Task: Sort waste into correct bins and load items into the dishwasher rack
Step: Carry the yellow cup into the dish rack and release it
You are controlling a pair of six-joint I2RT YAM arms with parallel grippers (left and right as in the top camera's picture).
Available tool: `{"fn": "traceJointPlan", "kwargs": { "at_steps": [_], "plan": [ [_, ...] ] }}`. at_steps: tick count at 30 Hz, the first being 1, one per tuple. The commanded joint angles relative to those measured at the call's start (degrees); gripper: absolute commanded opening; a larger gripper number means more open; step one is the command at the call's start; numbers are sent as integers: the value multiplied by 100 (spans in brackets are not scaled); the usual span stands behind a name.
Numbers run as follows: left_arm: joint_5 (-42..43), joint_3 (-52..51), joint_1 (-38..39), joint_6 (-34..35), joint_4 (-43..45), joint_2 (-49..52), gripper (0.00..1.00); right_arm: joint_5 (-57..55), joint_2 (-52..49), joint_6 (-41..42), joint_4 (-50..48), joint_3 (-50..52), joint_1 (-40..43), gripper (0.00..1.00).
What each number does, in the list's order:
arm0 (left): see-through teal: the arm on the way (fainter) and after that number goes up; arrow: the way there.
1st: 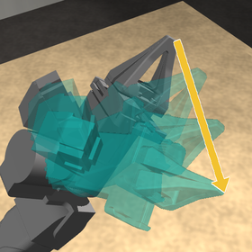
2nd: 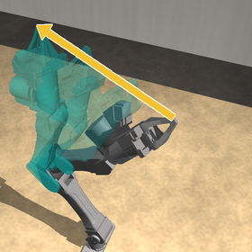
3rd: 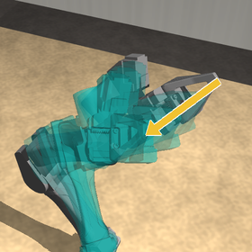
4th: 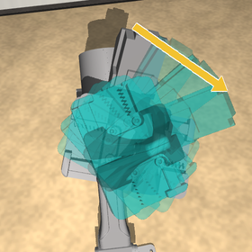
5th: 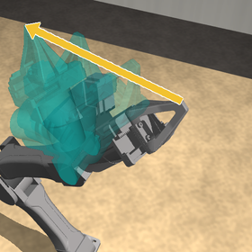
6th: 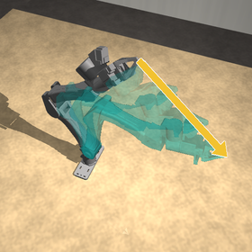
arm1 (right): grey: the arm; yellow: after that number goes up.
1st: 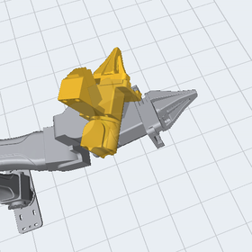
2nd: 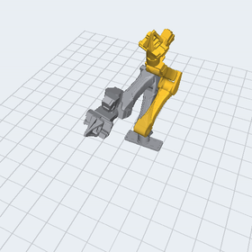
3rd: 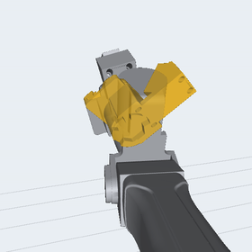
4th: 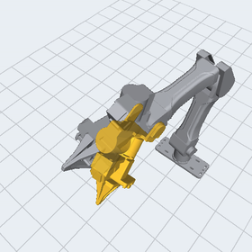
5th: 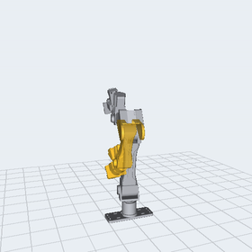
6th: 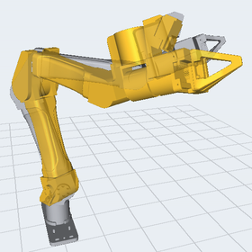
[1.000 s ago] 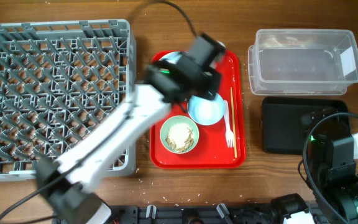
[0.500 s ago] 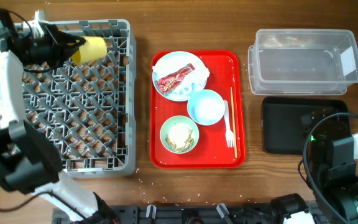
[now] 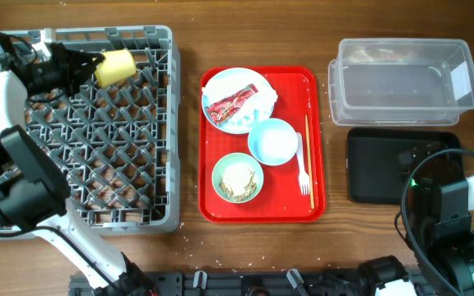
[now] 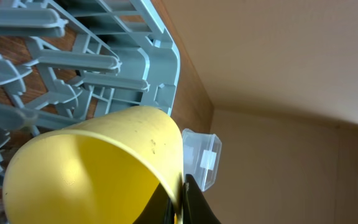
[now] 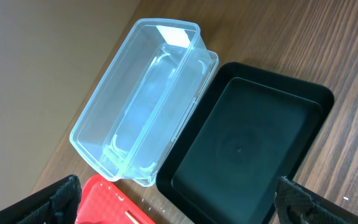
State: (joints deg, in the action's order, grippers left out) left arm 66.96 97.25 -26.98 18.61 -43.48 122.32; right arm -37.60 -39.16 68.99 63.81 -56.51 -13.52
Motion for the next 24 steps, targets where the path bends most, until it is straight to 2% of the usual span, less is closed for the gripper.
{"fn": "traceJointPlan", "kwargs": {
  "at_steps": [1,10,15,18,20,22,24],
  "plan": [
    [-732,-94,-114,-13,-313,146,4,-138,-7,42,-11,-20,-9,100],
    [-866,-94,-826,-42,-741,144,4,-138,-7,42,-11,-20,-9,100],
    [-1958,-92,-940,-87,-977,144,5,-138,-7,42,-11,-20,-9,100],
    [-2013,-92,-940,-188,-1029,144,5,-138,-7,42,-11,-20,-9,100],
    [-1445,-94,-942,-144,-1167,144,4,-136,-7,39,-11,-20,-9,100],
    [-256,-94,-940,-149,-1257,144,4,-136,-7,42,-11,-20,-9,100],
    [-238,-94,-929,-337,-1471,144,4,-136,-7,44,-11,-20,-9,100]
  ]
}}
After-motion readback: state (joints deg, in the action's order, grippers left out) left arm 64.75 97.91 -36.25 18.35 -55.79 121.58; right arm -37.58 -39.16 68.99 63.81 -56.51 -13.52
